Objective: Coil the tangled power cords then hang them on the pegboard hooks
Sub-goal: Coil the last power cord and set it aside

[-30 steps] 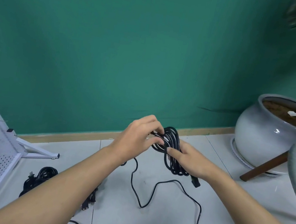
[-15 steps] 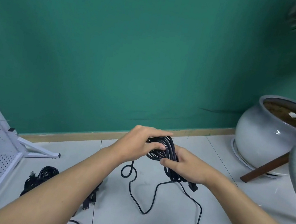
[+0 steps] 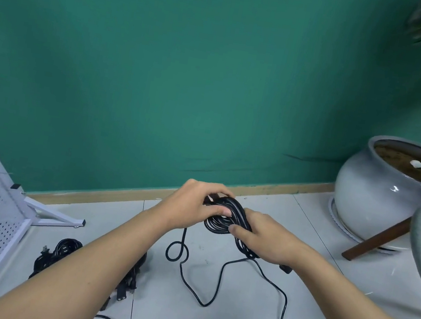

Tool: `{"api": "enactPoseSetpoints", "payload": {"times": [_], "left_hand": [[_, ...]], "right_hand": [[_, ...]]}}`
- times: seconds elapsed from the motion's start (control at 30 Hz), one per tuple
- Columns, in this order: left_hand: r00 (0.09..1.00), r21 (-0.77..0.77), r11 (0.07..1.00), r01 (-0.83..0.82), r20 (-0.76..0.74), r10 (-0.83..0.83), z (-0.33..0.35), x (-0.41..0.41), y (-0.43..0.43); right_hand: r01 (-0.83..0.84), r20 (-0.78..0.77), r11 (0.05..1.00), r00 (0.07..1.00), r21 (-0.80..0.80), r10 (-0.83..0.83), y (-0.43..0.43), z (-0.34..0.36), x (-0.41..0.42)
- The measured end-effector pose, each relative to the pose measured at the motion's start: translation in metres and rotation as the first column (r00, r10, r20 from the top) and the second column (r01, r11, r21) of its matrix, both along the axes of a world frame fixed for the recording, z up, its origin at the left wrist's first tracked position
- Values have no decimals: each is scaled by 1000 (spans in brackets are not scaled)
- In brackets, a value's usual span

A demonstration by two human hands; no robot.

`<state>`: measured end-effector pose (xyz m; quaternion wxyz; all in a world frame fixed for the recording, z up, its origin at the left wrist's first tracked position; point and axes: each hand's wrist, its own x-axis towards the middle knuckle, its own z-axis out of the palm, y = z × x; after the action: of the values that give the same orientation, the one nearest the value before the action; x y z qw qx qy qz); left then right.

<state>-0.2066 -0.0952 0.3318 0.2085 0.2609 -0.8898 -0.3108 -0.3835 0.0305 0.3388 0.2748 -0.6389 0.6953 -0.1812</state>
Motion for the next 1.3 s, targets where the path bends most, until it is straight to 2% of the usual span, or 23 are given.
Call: {"api": "enactPoseSetpoints", "payload": {"times": [0.17, 0.3, 0.47, 0.53, 0.67, 0.73, 0.87, 0.93, 1.0, 1.07, 1.17, 1.23, 1.3], "left_hand": [[972, 302, 945, -126, -152, 178, 0, 13, -5], [930, 373, 904, -211, -206, 303, -2, 13, -1], [761, 604, 748, -277, -337, 554, 8, -20, 23], [710, 674, 691, -262, -351, 611, 11, -31, 30], [630, 768, 603, -216, -362, 687, 8, -41, 34], [628, 788, 577, -216, -341, 700, 5, -44, 32], [631, 870, 465, -163, -270, 727, 5, -47, 28], [671, 876, 466, -128, -269, 691, 6, -44, 27], [718, 843, 528, -103, -305, 626, 8, -39, 27], [780, 828, 556, -68, -303, 547, 6, -31, 27], [953, 811, 580, -78, -111, 283, -8, -23, 30], [997, 678, 732, -65, 74, 21, -24, -17, 33], [964, 513, 858, 36, 208, -164, -40, -15, 35]], "right_hand": [[52, 162, 995, 986, -90, -37, 0, -1, -10], [103, 249, 987, 966, -125, -69, -3, -4, -11], [296, 403, 931, 895, -216, -191, -12, -17, -6], [329, 437, 914, 877, -238, -202, -14, -19, 1], [315, 391, 920, 897, -233, -208, -16, -22, 7], [324, 402, 922, 889, -213, -219, -15, -23, 6], [332, 493, 933, 840, -139, -226, -16, -23, 7], [328, 458, 934, 858, -143, -231, -17, -23, 5], [323, 438, 934, 869, -152, -229, -17, -21, 3], [351, 508, 921, 832, -167, -225, -17, -19, 3], [441, 637, 883, 730, -163, -247, -17, -15, 2], [470, 674, 870, 692, -148, -259, -18, -12, 0], [483, 690, 866, 671, -127, -273, -19, -10, -3]]}}
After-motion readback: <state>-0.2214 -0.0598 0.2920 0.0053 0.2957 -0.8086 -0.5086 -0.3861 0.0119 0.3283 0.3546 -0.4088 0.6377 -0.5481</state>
